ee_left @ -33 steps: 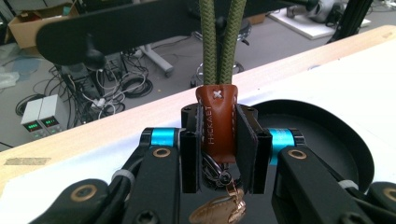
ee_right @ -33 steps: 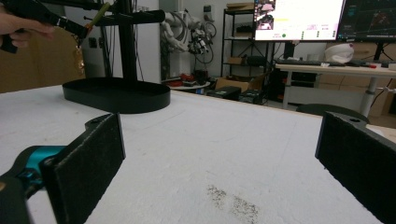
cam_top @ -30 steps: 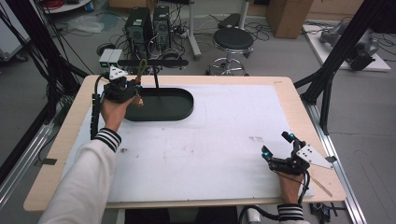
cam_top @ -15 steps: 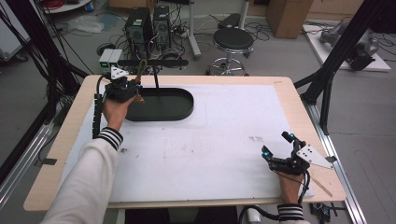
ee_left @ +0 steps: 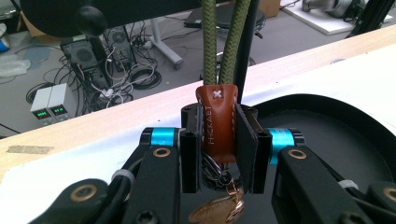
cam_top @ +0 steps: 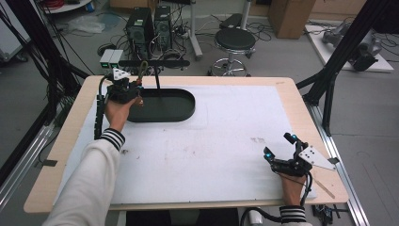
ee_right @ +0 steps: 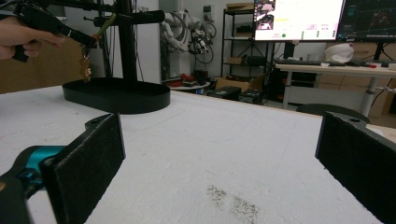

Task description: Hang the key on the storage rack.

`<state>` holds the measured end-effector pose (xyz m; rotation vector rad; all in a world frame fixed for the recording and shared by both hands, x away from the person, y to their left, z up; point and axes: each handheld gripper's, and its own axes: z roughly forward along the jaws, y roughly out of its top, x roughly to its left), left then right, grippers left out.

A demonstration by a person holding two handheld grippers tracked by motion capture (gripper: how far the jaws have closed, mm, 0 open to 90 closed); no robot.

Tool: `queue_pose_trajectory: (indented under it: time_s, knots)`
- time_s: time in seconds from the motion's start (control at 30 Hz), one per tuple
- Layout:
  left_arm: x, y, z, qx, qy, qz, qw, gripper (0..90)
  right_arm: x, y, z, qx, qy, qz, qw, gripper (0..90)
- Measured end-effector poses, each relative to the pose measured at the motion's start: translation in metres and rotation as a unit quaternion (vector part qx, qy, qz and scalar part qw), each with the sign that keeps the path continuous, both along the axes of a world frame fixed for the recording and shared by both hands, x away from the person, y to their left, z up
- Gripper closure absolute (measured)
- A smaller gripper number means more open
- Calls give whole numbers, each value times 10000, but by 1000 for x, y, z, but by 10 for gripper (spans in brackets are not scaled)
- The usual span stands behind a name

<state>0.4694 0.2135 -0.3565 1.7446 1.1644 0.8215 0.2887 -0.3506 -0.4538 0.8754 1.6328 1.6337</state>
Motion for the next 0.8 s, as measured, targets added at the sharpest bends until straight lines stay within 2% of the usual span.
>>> queue_pose_trajectory:
  time_s: [0.37, 0.8]
  knots:
    - [3, -1, -5, 125, 91, 45, 9999, 727, 0, 0, 0, 17, 3, 4, 10000, 4]
    - [5, -3, -8, 71, 151, -21, 9999, 726, 0, 0, 0, 29, -5, -3, 10000, 4]
